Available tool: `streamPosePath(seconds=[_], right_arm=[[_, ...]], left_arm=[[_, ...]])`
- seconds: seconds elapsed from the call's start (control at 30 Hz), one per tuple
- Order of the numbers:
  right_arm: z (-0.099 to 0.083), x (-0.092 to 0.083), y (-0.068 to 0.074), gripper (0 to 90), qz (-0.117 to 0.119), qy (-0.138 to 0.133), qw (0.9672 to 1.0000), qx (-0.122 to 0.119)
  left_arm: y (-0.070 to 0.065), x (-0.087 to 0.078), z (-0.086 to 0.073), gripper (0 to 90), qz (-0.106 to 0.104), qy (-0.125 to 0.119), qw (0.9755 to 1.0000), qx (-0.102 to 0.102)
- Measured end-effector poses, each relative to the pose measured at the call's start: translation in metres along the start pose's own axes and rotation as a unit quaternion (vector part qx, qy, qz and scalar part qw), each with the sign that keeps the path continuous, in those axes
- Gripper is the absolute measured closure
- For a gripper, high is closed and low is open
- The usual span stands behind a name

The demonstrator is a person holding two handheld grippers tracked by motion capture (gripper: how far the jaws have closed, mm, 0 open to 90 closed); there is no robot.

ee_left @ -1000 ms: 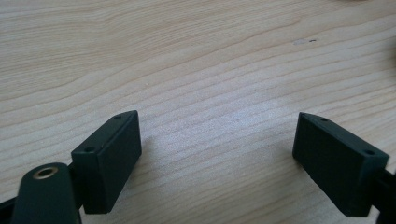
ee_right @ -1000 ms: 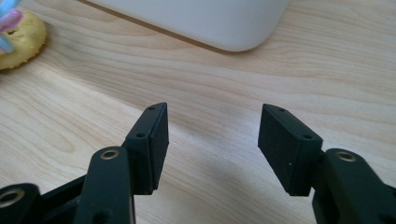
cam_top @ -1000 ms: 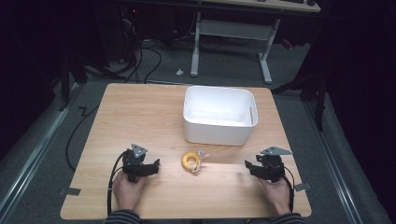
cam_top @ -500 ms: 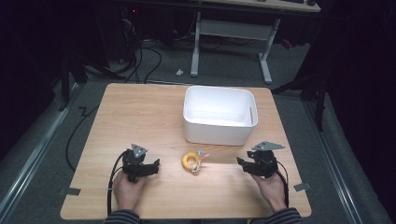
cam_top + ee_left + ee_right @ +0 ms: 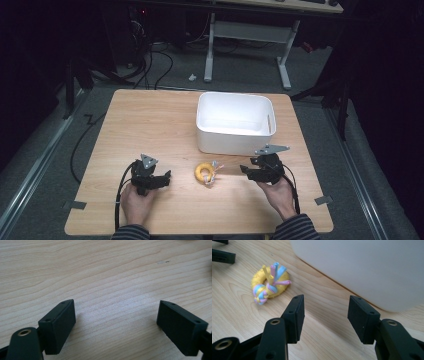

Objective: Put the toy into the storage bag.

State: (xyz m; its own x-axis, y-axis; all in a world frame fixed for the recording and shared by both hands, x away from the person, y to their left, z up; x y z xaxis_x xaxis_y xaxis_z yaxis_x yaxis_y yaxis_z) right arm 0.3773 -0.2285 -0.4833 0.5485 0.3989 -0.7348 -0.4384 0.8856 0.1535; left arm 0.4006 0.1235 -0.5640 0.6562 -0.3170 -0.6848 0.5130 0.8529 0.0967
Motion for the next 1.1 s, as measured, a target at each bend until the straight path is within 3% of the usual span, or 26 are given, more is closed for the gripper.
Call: streamPosePath(seconds=[0.63,1.1], right_arm=[[0.012,0.014,0.029,47.0,0.029,0.006,0.9993,-0.023],[0.017,0.027,0.04,46.6,0.043,0.015,0.9986,-0.027]], left_arm=[[0.0,0.0,0.0,15.7,0.0,0.0,1.0,0.0],[0.0,0.0,0.0,15.7,0.0,0.0,1.0,0.0]])
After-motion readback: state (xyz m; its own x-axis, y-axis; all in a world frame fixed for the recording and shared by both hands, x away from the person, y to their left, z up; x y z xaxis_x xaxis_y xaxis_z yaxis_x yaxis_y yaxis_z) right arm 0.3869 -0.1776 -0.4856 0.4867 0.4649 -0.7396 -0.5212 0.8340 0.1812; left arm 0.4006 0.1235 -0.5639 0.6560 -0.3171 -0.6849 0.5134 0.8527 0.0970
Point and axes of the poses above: each handheld gripper's, and its own axes: x roughly forward along the jaws, z roughly out of its top, y roughly to its left, the point moved 4 cm from there along x, roughly forward along the jaws, and after that the axes turned 9 degrees about x, right-handed, at the moved point
